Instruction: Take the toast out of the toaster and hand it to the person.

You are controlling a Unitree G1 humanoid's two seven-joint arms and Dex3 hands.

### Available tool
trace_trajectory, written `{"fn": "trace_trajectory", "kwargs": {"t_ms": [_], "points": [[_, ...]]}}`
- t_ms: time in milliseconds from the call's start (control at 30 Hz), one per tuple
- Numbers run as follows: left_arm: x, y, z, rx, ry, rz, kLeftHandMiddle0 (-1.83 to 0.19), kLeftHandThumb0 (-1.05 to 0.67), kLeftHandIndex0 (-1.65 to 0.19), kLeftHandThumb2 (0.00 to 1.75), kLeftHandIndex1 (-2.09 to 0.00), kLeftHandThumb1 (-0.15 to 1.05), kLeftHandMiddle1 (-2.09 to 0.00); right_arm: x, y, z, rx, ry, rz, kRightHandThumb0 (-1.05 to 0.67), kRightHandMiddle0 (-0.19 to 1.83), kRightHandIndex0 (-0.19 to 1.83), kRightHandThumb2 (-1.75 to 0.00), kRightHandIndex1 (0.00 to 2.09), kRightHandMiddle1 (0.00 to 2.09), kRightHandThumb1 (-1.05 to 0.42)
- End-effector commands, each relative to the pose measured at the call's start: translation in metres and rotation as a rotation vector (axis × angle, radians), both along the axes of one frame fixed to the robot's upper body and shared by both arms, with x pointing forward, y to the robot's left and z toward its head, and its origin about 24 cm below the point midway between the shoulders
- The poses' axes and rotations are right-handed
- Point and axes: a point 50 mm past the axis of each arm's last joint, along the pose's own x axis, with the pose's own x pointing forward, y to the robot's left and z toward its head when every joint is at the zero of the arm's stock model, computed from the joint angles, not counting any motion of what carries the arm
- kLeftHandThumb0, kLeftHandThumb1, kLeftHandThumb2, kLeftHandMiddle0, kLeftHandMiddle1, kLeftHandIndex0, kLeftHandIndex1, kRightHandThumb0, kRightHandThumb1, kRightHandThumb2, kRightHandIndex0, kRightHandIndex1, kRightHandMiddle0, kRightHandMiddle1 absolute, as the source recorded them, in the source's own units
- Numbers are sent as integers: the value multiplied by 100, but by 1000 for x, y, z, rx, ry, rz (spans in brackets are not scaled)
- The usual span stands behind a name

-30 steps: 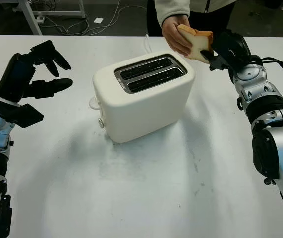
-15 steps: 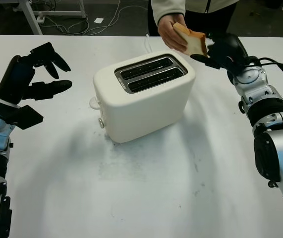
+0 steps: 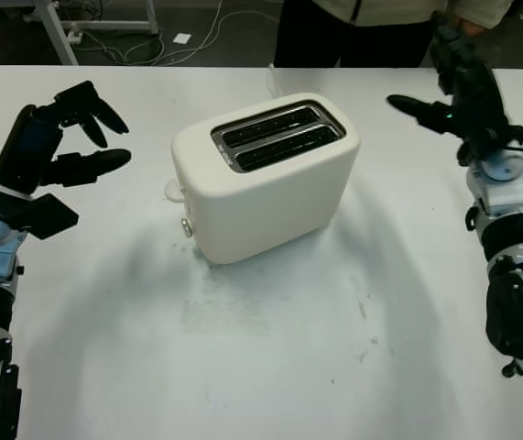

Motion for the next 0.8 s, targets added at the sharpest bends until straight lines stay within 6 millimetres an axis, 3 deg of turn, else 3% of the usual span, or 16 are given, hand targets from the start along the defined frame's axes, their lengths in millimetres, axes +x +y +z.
{"fn": "trace_trajectory", "kwargs": {"t_ms": [0,100,167,367,500,767], "points": [[-2,3,-5,-20,6,13,-59,-81,-46,21,-141,92,-159,-6,0,-9,47,-26,5,-65,19,16,0,8,8,-74],[-6,4,-13,-49,7,27,-57,-81,-45,22,-141,92,-158,-14,3,-22,57,-27,-28,-54,54,56,-1,21,15,-81],[-10,4,-19,-76,9,28,-56,-81,-45,22,-142,92,-158,-25,7,-34,76,-9,-10,-43,66,70,-1,18,11,-84],[-25,5,-40,-155,41,39,-56,-85,-44,22,-139,92,-155,-66,20,-59,174,30,63,-39,66,72,-1,13,5,-87],[-36,2,-49,-209,59,67,-50,-90,-37,24,-136,92,-153,-85,32,-73,250,82,86,-30,70,76,-1,15,6,-89],[-63,-13,-61,-297,169,176,-39,-103,-21,28,-136,92,-156,-116,40,-92,275,156,27,-28,72,83,0,15,4,-87]]}}
